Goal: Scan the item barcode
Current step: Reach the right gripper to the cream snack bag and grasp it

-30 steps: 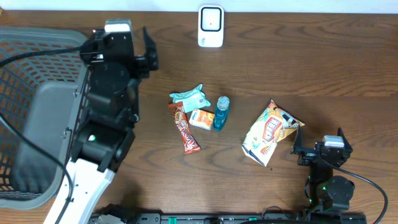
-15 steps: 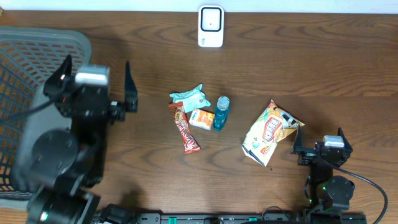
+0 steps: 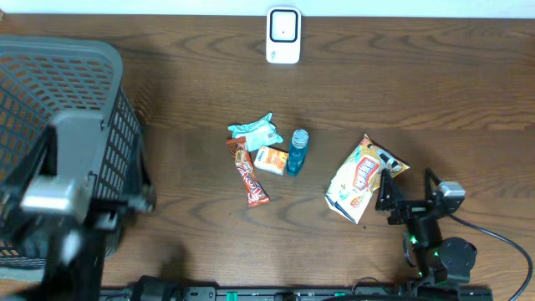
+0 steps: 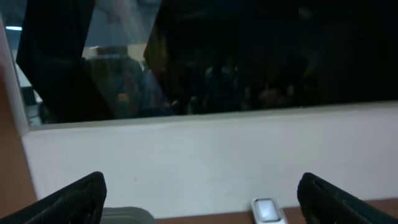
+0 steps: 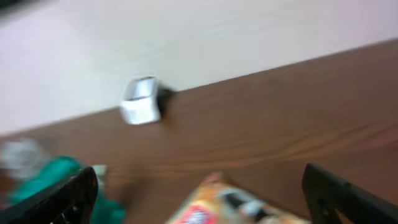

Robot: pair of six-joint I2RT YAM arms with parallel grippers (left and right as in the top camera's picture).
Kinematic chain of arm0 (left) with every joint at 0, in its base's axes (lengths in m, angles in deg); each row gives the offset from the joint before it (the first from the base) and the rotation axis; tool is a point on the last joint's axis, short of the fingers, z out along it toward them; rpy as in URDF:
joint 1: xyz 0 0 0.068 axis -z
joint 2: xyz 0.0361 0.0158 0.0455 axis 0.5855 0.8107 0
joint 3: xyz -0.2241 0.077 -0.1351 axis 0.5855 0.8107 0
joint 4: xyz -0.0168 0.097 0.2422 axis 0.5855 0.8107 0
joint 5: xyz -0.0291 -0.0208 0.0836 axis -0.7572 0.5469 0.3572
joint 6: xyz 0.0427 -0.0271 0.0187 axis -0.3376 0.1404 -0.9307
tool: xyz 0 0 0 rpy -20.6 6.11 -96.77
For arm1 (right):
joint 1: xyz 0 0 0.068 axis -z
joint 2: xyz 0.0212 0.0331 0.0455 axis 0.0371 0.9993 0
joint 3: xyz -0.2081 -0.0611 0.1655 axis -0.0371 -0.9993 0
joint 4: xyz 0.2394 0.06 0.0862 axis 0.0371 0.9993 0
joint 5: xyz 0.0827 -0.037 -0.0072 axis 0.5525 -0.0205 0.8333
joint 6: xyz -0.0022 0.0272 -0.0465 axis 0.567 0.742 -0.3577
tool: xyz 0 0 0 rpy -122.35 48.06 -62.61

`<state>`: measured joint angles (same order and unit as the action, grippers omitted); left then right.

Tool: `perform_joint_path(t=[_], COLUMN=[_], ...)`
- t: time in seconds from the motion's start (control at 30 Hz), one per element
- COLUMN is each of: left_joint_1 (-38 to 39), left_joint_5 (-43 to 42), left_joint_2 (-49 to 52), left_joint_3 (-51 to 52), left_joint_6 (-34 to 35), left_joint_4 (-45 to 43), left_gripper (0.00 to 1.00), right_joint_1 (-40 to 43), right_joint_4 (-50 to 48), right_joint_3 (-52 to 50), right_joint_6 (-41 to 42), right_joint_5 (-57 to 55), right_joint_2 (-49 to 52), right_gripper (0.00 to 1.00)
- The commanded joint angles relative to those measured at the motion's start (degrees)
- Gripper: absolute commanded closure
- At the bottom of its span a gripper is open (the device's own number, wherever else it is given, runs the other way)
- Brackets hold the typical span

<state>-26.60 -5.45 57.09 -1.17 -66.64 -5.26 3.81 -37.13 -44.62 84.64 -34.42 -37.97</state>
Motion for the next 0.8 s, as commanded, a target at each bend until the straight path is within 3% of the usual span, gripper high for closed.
perform_joint_path(t=[0.0,0.13,0.37,0.53,0.77], left_joint_1=[-6.3,-8.3,-9.3,-9.3,-9.3], left_joint_5=[-12.4,-18.4,-19.1,-19.1,-19.1], left_joint_2=[-4.6,-9.5,-17.3,-21.6,-23.1], left_joint_3=[-0.8,-0.8,-0.8,-0.8,-3.4], left_joint_6=[8.0,9.7,9.7,9.7,9.7], left_joint_4=[0.5,0.7,1.3,0.7,-3.7], left_gripper=[0.02,0.02,0.02,0.02,0.02], right_joint_1=[0.3,0.4,0.4,0.4,0.4], right_joint_4=[-0.1,-0.2,-0.3,-0.3,0.0], right_joint_3=[-0.1,-0.1,-0.1,-0.1,-0.1], right_joint_6=[9.7,14.4,21.2,31.0,32.1], right_joint_5=[9.3,19.1,31.3,33.2,33.1], right_joint_2=[-0.2,-0.2,-0.2,-0.2,-0.2], right_gripper=[0.01,0.01,0.01,0.01,0.01])
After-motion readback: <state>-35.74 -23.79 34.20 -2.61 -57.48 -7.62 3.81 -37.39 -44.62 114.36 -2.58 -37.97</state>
